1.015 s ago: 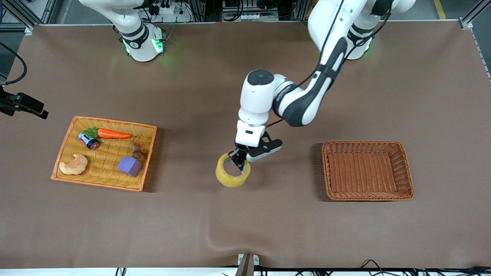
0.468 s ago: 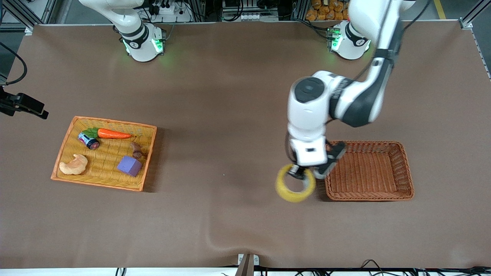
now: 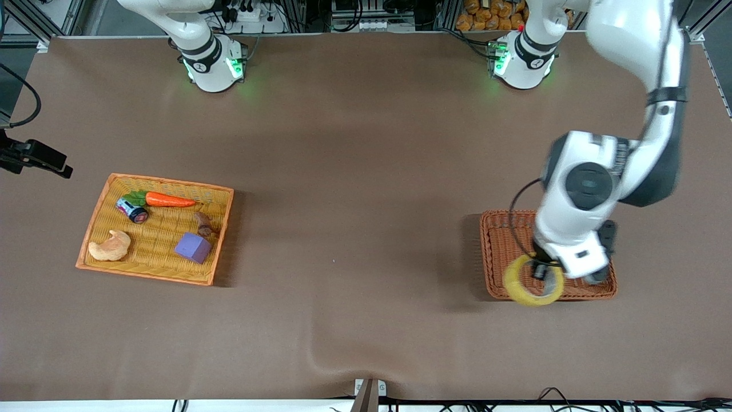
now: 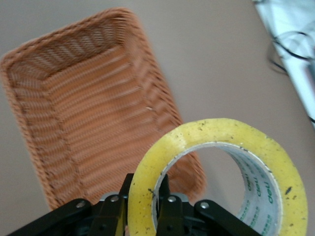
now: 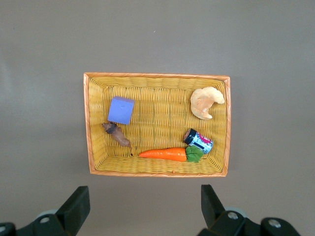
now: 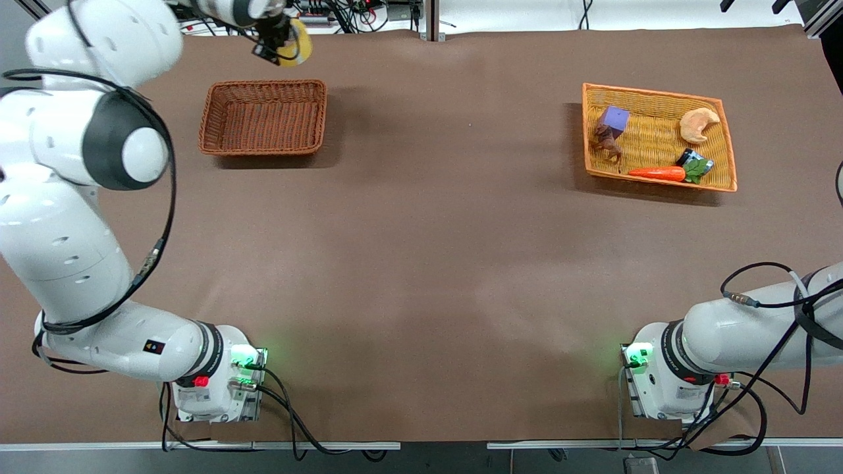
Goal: Transfer tape with both arms
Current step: 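Lower the tape into the brown basket and open the left gripper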
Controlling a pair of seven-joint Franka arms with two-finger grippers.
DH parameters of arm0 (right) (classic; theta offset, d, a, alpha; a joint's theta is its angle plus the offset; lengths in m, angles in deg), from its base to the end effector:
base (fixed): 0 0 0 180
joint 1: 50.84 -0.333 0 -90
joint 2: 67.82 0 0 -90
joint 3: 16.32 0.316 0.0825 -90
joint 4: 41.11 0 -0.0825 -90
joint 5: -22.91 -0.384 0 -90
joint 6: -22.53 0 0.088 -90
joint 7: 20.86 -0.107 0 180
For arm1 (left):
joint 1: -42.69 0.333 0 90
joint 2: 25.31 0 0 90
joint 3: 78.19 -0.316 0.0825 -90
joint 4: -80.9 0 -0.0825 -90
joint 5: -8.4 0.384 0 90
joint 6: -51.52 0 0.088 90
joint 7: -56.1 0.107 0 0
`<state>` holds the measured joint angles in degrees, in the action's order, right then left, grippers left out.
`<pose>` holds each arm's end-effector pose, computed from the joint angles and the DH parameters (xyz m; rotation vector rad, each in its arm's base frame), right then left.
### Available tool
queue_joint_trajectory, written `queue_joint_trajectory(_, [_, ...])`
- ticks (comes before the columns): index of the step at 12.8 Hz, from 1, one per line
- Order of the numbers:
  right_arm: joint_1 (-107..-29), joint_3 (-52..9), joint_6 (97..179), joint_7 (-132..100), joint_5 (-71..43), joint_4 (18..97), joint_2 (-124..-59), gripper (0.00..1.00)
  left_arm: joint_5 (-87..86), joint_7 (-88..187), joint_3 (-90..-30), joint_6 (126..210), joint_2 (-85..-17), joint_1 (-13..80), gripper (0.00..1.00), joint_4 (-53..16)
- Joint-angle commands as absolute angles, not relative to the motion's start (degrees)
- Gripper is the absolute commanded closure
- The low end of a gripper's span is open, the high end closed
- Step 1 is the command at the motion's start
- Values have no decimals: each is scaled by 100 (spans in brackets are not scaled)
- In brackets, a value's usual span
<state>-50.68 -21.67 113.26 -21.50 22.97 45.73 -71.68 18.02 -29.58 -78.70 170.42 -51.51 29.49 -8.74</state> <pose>0.5740 -0.0536 0.6137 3.1297 -0.1678 0.0008 0.6739 -0.1438 0.3855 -2.5403 -1.7296 -0.2319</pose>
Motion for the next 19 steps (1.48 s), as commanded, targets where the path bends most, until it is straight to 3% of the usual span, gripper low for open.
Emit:
queue_joint_trajectory(1, [-5023, -2151, 11297, -2086, 2282, 4476, -7212, 0, 1071, -2784, -7784, 17096, -4439, 3572, 100, -1840])
queue_joint_trajectory(3, [-5023, -2151, 11297, -2086, 2282, 4476, -7212, 0, 1034, -2766, -7793, 17218, -4525, 3627, 100, -1991])
queue_joint_trajectory(6, [-5023, -2151, 11297, -2086, 2273, 4476, -7212, 0, 1148, -2748, -7810, 18367, -4456, 3618, 100, -2929])
queue_joint_trajectory(8, [-5023, -2151, 11305, -2086, 2273, 4476, -7221, 0, 1305, -2792, -7810, 18494, -4482, 3548, 100, -3159])
queue_joint_trajectory(16, [-5031, -2142, 11305, -2086, 2264, 4476, -7221, 0, 2658, -3757, -7819, 18907, -5097, 3592, 99, -3152])
queue_joint_trajectory(17, [-5032, -2142, 11305, -2086, 2264, 4476, -7221, 0, 2747, -3707, -7810, 18907, -5071, 3601, 43, -3143])
queue_joint_trajectory(18, [-5032, -2142, 11305, -2086, 2264, 4476, -7221, 0, 2791, -3602, -7810, 18907, -5054, 3618, 0, -3134])
queue_joint_trajectory(19, [-5032, -2142, 11305, -2086, 2264, 4476, -7221, 0, 2818, -3487, -7819, 18846, -4975, 3610, 0, -3125])
